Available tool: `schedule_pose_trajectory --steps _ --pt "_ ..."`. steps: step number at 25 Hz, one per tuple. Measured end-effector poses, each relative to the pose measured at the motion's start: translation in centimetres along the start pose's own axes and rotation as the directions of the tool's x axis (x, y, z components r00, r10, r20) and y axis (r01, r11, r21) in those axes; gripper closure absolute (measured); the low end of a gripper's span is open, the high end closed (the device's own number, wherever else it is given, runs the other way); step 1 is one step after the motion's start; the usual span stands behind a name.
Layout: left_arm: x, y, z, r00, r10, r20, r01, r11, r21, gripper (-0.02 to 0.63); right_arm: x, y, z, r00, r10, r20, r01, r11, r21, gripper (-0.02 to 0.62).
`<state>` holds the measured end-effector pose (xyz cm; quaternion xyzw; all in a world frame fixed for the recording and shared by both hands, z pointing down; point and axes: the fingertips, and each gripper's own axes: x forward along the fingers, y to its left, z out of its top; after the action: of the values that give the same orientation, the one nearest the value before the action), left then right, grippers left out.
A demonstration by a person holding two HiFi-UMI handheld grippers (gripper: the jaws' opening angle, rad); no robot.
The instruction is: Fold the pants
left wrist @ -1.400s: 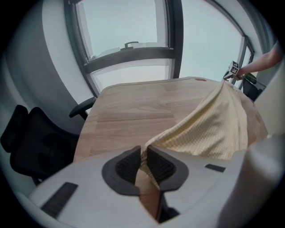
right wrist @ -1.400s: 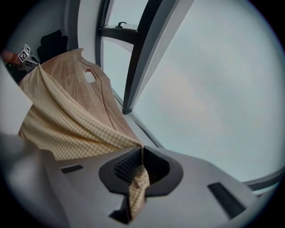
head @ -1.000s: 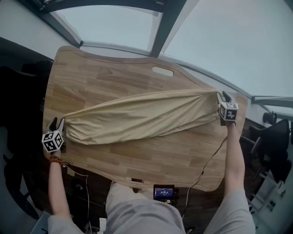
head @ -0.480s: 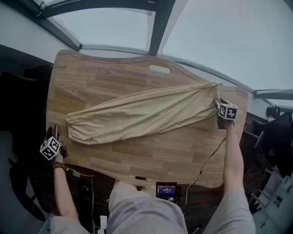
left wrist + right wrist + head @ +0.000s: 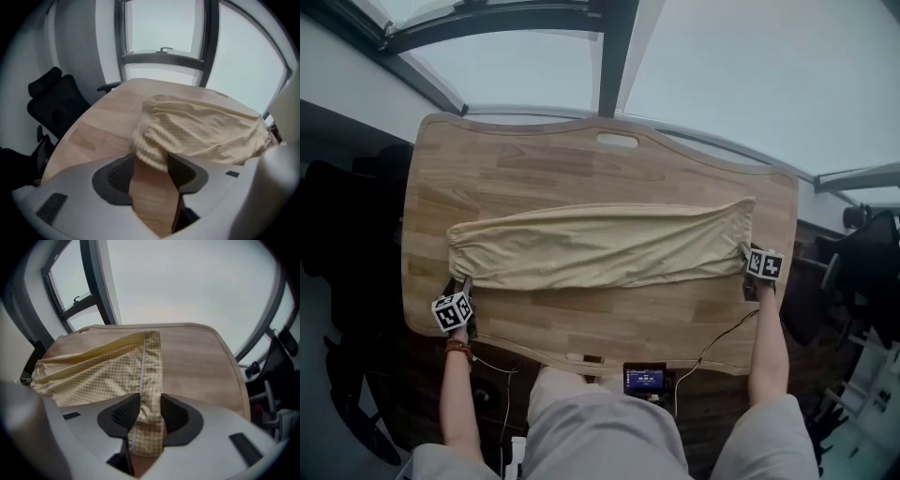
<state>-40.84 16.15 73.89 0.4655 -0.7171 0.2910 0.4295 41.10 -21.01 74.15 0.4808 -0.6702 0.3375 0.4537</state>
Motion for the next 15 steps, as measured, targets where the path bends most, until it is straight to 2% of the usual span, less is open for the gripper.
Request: schedule_pose_trajectory --steps 2,4,6,7,9,11,12,15 --pt "0.4 0.7 -1.6 0.997 0.011 -0.080 -0.010 1.000 0.013 0.374 -2.1 -1.7 -5.5 1.000 -0.007 -0.030 0.009 0.998 0.061 0.451" --pt "0.4 0.8 -2.4 0.993 -0.007 -0.118 0.010 0.999 0.030 0.371 -4.4 -2.3 -10.6 0.999 0.015 -0.047 -0.011 0.995 0.096 0.434" --pt "-0.1 0.8 -1.9 0.995 -0.030 -0.093 0.029 1.000 -0.009 0.371 -7.3 -2.5 -14.6 0.999 0.039 -0.006 -0.038 0.994 0.104 0.427" --pt "-0.3 1.2 -1.4 0.997 -0.041 -0.064 0.038 0.998 -0.055 0.371 -8.4 -2.5 -15.9 0.998 0.046 0.043 -0.051 0.990 0.128 0.418" --pt "-0.7 3.3 0.0 0.999 -0.053 0.000 0.052 0.980 -0.193 0.371 -8.9 -1.6 -17.4 0.987 0.066 0.146 -0.098 0.969 0.225 0.400" --pt "-1.1 3.8 0.5 0.998 -0.058 0.010 0.058 0.947 -0.315 0.367 -8.6 -1.0 -18.2 0.977 0.077 0.196 -0.133 0.947 0.291 0.400" --pt "-1.1 3.3 0.0 0.998 -0.062 -0.012 0.054 0.940 -0.335 0.365 -8.6 -0.9 -18.7 0.977 0.081 0.198 -0.138 0.945 0.296 0.400" --pt "0.0 1.7 -1.8 0.993 -0.054 -0.101 0.022 0.955 -0.295 0.365 -8.7 -1.1 -18.4 0.979 0.047 0.199 -0.100 0.958 0.268 0.396"
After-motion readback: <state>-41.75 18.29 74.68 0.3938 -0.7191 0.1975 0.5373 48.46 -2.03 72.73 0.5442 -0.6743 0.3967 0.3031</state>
